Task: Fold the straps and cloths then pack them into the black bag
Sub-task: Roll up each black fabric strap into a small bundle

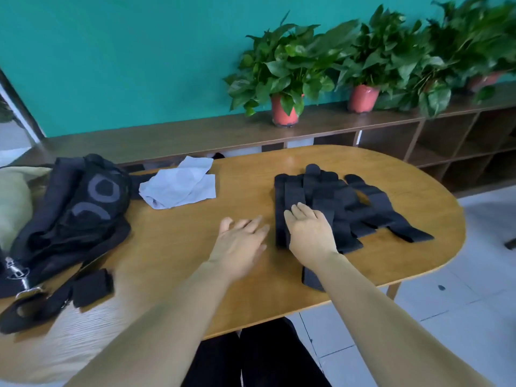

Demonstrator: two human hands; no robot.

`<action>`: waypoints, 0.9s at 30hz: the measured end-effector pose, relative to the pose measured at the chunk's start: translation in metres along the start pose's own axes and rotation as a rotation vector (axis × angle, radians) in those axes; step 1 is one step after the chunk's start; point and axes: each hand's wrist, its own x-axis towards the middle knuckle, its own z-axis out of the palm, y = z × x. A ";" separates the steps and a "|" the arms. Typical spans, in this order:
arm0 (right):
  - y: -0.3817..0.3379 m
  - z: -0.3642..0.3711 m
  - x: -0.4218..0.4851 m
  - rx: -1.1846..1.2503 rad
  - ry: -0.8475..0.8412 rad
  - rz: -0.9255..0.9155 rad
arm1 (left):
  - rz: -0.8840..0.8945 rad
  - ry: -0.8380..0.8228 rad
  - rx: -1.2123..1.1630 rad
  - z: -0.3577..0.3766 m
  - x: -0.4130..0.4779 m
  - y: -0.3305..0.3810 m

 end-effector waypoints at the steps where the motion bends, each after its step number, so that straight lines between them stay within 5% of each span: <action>1: 0.012 0.002 -0.002 -0.013 -0.001 0.036 | 0.037 0.011 -0.011 0.001 0.007 0.008; 9: 0.071 0.026 -0.025 -0.083 -0.038 0.249 | 0.256 0.136 -0.046 0.014 0.041 0.057; 17: 0.074 0.038 -0.030 -0.081 -0.055 0.252 | 0.488 0.297 0.021 0.031 0.039 0.060; 27: 0.065 0.031 -0.036 -0.108 -0.080 0.208 | 0.434 0.469 -0.014 0.020 -0.005 0.018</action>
